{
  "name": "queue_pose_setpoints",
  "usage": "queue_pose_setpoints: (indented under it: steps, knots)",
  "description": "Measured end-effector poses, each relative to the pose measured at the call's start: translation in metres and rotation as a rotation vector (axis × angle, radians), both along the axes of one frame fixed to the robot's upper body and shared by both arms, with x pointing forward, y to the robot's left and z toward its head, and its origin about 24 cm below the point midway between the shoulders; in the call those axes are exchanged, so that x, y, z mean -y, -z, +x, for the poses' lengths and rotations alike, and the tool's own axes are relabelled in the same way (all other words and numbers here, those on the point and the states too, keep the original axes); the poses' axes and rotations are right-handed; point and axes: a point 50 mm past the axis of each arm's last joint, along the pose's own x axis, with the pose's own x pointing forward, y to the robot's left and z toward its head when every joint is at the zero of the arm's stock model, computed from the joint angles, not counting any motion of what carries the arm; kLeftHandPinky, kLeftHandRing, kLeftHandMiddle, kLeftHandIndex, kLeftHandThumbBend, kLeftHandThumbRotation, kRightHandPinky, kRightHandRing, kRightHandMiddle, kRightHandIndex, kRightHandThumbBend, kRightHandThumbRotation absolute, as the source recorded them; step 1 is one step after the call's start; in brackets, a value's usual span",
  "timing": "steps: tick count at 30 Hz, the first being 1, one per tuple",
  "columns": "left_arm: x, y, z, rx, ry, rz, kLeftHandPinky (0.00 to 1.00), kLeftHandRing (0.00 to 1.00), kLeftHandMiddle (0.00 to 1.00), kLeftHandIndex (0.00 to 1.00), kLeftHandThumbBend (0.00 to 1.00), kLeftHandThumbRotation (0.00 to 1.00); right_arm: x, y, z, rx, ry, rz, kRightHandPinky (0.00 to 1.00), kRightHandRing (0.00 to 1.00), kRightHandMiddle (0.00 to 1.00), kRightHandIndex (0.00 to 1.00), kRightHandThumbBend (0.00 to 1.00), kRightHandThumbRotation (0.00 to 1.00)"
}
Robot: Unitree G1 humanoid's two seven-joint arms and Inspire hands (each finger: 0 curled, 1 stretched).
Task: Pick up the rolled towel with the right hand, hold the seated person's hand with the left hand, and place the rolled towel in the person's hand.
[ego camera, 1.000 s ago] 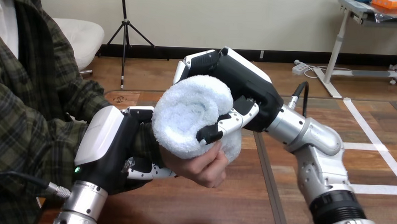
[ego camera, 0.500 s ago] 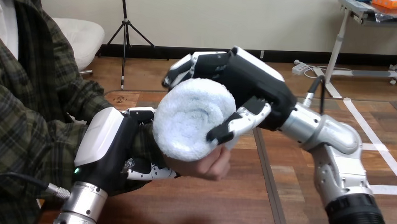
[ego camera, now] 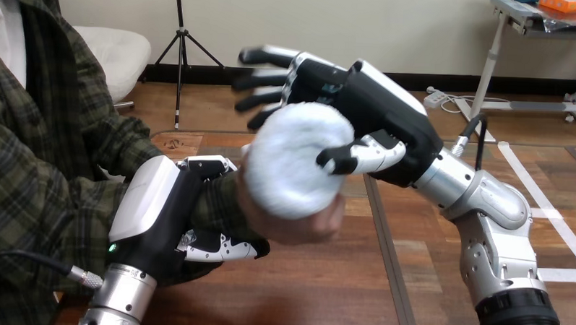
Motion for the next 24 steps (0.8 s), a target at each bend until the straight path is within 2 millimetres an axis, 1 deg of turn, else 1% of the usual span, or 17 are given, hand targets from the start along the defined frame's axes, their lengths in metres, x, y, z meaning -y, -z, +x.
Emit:
queue_pose_setpoints:
  steps: [9, 16, 24]
  knots:
    - [-0.001, 0.004, 0.0, -0.017, -0.001, 0.002, 0.34, 0.38, 0.43, 0.43, 0.96, 0.0, 0.004, -0.003, -0.001, 0.01, 0.023, 0.015, 1.0, 0.98, 0.93, 0.94, 1.0, 0.52]
    - [-0.001, 0.005, 0.0, -0.027, -0.001, 0.004, 0.35, 0.39, 0.44, 0.43, 0.96, 0.0, 0.011, -0.003, -0.001, 0.01, 0.044, 0.021, 1.0, 0.98, 0.92, 0.94, 1.0, 0.54]
    - [-0.002, 0.008, 0.0, -0.035, 0.0, 0.008, 0.37, 0.41, 0.46, 0.47, 0.97, 0.0, 0.02, -0.001, -0.004, 0.008, 0.071, 0.037, 0.99, 0.97, 0.92, 0.92, 1.0, 0.54]
